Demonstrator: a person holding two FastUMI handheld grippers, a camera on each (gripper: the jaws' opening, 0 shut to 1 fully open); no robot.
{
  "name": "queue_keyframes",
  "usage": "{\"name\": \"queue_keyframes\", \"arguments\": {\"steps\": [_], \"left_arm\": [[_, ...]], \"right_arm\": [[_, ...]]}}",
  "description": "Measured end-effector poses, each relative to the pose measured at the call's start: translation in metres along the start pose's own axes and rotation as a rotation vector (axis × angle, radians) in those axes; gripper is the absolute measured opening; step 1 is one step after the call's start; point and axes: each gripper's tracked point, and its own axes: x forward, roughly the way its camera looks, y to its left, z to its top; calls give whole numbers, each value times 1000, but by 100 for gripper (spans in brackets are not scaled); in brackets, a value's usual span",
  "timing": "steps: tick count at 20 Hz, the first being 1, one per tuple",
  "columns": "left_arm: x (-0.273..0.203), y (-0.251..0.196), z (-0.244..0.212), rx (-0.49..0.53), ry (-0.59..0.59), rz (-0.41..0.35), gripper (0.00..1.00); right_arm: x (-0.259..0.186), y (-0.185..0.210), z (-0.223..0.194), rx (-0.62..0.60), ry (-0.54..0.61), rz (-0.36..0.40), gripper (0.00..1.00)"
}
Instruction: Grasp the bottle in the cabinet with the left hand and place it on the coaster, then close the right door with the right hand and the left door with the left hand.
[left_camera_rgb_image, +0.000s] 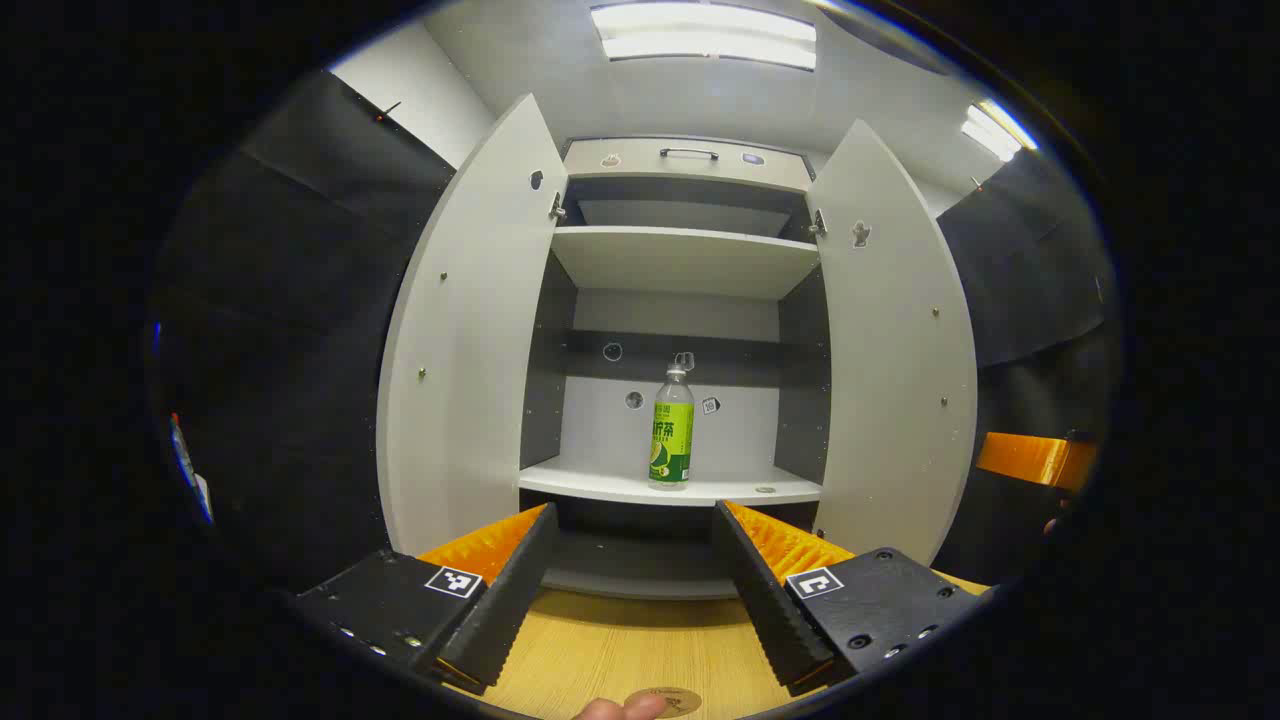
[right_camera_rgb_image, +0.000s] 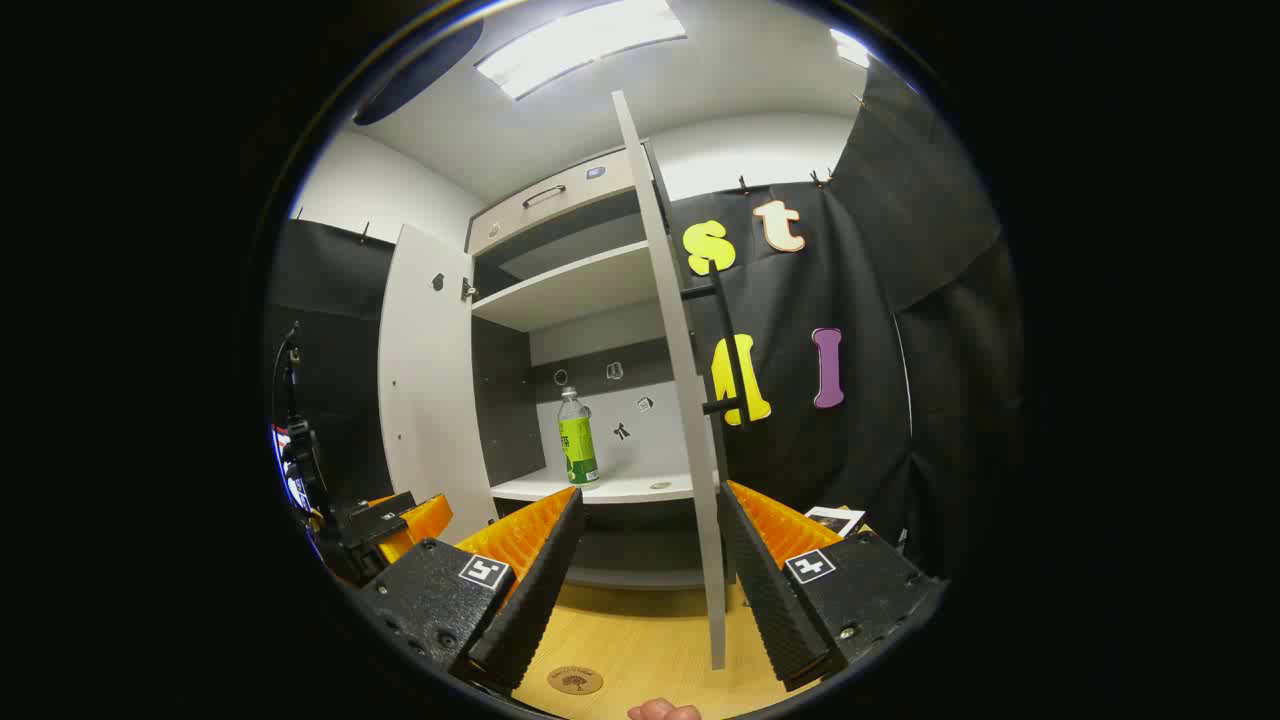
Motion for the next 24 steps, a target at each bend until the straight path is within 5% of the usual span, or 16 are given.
{"name": "queue_keyframes", "arguments": {"steps": [24], "left_arm": [[3, 10, 13, 49, -43, -14, 94]], "right_arm": [[7, 21, -4, -17, 14, -5, 82]]}}
